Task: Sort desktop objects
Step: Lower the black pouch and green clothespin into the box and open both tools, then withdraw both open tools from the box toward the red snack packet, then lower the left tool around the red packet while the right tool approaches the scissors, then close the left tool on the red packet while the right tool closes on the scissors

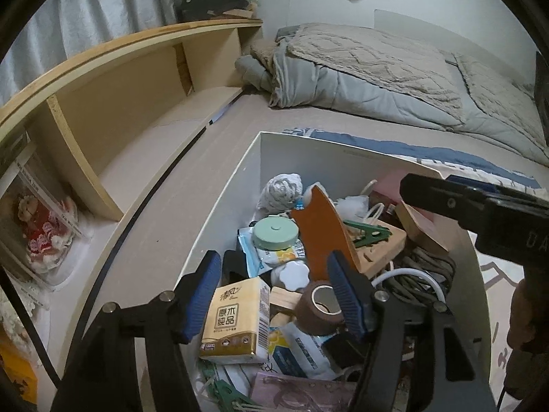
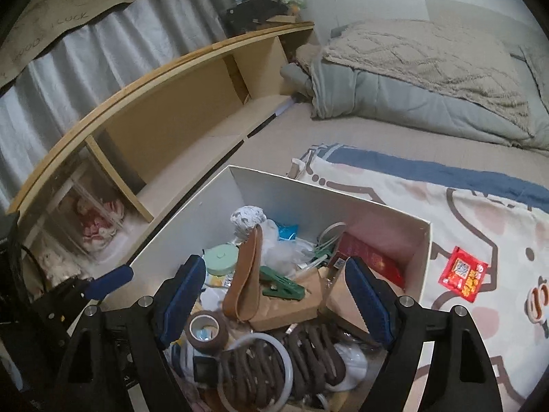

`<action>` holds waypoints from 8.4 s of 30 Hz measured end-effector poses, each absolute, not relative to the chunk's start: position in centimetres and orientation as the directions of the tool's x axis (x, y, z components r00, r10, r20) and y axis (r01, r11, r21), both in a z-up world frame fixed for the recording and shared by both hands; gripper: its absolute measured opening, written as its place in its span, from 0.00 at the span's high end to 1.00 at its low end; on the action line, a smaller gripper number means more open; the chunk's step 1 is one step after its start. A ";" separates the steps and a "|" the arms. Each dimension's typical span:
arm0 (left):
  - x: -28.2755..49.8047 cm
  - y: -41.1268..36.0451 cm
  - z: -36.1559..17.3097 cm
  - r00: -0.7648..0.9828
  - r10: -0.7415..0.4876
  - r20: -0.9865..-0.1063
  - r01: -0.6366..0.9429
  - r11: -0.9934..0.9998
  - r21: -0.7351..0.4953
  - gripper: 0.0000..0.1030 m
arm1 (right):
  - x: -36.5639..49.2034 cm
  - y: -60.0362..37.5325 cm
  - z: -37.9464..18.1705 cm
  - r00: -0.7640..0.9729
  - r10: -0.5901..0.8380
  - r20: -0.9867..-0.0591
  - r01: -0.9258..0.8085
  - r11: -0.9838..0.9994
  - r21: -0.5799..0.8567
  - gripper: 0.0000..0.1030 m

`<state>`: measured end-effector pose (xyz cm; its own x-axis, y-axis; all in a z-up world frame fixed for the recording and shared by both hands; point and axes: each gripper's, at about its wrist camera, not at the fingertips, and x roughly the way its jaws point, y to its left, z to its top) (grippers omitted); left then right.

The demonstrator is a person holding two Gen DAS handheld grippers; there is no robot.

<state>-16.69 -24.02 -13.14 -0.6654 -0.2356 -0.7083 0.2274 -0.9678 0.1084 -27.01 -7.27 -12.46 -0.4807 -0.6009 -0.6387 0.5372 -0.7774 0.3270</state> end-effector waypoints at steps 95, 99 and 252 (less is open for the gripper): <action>-21.6 -4.0 -8.7 -0.849 -0.028 -0.528 0.056 -0.998 -0.038 0.05 | -26.3 22.5 -10.3 -0.777 -0.191 -0.600 0.108 -0.979 0.171 0.00; -22.5 -3.2 -9.2 -0.848 -0.018 -0.530 0.046 -0.998 -0.040 0.05 | -27.0 22.8 -10.5 -0.774 -0.181 -0.607 0.103 -0.982 0.161 0.00; -28.5 2.6 -27.5 -0.654 0.116 -0.747 -0.052 -0.993 -0.109 0.55 | -31.0 19.1 -27.0 -0.632 -0.070 -0.772 0.099 -0.995 0.009 0.35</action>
<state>-28.49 2.62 -27.48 -0.6542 0.1161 -0.7473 -0.0522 -0.9927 -0.1085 -31.00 19.12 -27.01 -0.6320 -0.0703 -0.7718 0.0995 -0.9950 0.0091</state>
